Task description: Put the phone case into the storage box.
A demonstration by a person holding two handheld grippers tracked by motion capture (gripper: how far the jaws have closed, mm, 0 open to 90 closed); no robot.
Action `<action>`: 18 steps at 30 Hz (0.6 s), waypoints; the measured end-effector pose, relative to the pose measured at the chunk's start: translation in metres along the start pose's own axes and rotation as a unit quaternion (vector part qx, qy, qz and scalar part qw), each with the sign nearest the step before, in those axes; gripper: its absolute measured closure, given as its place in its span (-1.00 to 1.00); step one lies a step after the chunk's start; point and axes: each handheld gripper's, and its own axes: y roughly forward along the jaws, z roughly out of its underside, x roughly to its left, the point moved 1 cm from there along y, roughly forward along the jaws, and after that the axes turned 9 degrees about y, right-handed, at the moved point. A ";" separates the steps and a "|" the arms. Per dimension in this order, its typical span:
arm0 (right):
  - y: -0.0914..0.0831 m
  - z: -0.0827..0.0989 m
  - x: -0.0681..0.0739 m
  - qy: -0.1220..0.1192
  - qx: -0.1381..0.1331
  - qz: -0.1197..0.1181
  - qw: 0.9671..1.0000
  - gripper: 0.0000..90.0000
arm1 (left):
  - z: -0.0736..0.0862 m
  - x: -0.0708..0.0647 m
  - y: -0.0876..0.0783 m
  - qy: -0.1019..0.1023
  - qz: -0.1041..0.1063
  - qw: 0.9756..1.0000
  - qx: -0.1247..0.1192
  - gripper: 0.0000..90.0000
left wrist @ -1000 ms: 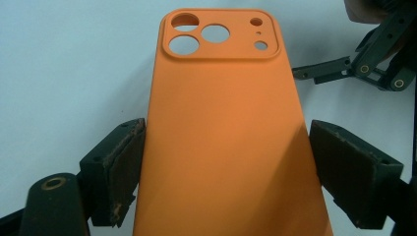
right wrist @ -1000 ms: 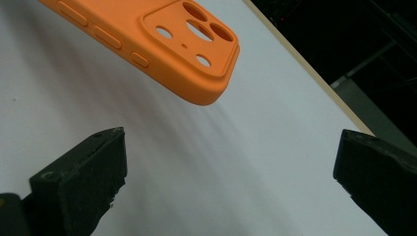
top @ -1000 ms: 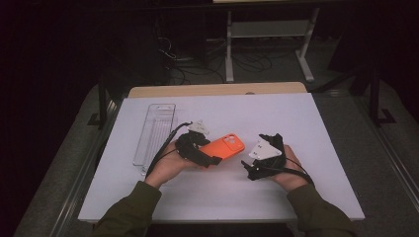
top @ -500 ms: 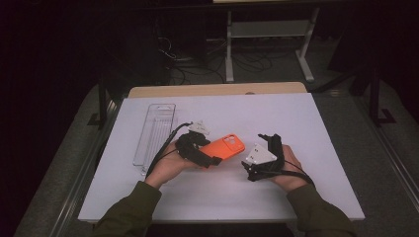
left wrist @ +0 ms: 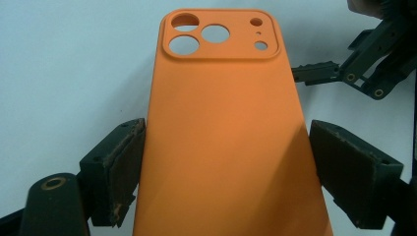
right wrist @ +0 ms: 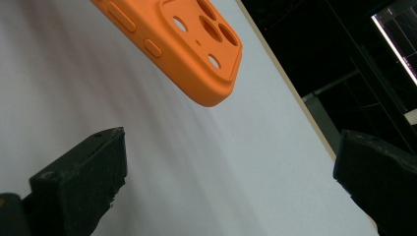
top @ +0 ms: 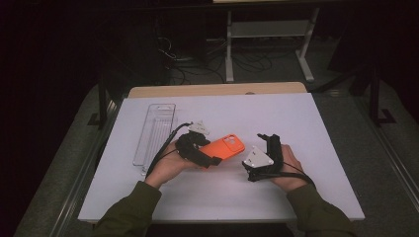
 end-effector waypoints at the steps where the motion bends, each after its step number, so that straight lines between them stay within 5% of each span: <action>1: 0.000 0.000 0.000 -0.005 0.000 0.003 1.000 -1.00 | 0.000 0.000 0.000 0.003 0.000 1.000 0.000 -0.64; 15: 0.000 -0.002 0.007 -0.036 -0.001 0.020 0.999 -1.00 | 0.000 0.000 0.000 0.001 -0.001 1.000 -0.002 -0.64; 18: 0.000 -0.002 0.008 -0.046 0.000 0.026 0.999 -1.00 | 0.000 -0.002 0.000 -0.012 -0.001 1.000 -0.006 -0.64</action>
